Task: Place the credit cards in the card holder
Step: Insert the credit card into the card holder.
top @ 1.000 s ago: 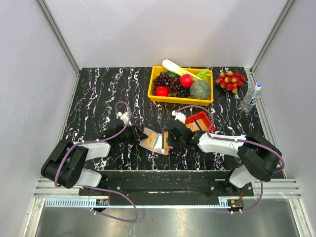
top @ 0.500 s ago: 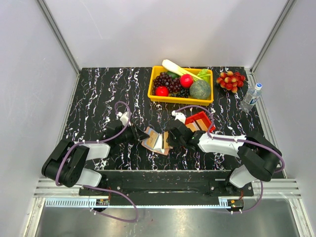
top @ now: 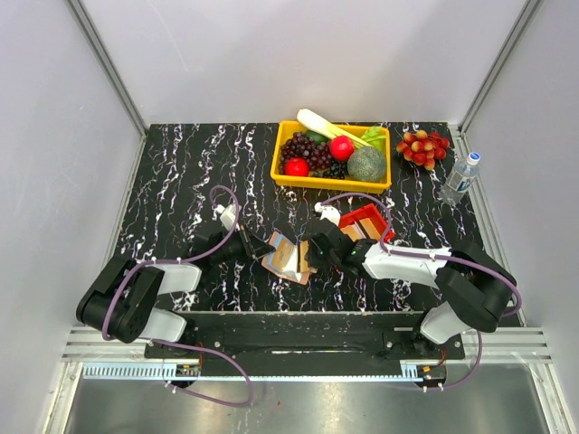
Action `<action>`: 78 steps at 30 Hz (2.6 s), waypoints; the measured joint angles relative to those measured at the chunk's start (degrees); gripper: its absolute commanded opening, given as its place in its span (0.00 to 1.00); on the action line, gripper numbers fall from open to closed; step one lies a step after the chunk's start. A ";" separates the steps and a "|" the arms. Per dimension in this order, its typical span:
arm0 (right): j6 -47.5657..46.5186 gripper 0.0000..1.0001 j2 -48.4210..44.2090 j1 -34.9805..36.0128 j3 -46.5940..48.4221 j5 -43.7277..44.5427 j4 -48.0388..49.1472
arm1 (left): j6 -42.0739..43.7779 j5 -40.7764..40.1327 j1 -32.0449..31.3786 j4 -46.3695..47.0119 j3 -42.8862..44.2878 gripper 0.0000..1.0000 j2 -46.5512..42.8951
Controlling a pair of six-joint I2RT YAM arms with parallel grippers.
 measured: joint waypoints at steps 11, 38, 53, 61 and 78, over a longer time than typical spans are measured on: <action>-0.22 0.00 0.00 -0.02 0.00 0.00 -0.17 | -0.07 1.42 0.13 1.66 0.00 0.09 0.66; -0.63 0.00 0.00 -0.02 0.00 -0.04 -0.28 | 2.16 8.07 0.28 1.38 2.05 0.00 2.08; -1.73 0.00 -11.41 -0.07 0.42 5.07 -10.03 | 5.84 -2.93 -0.68 -14.43 3.82 0.00 -1.79; -0.83 0.00 -20.28 -0.09 1.29 2.91 -10.32 | 4.50 -7.52 -1.49 -19.52 1.68 0.00 -10.10; 15.43 0.00 -1.53 -0.13 -9.38 -13.22 18.97 | -0.57 -17.31 -2.51 -23.12 -4.94 0.28 -13.79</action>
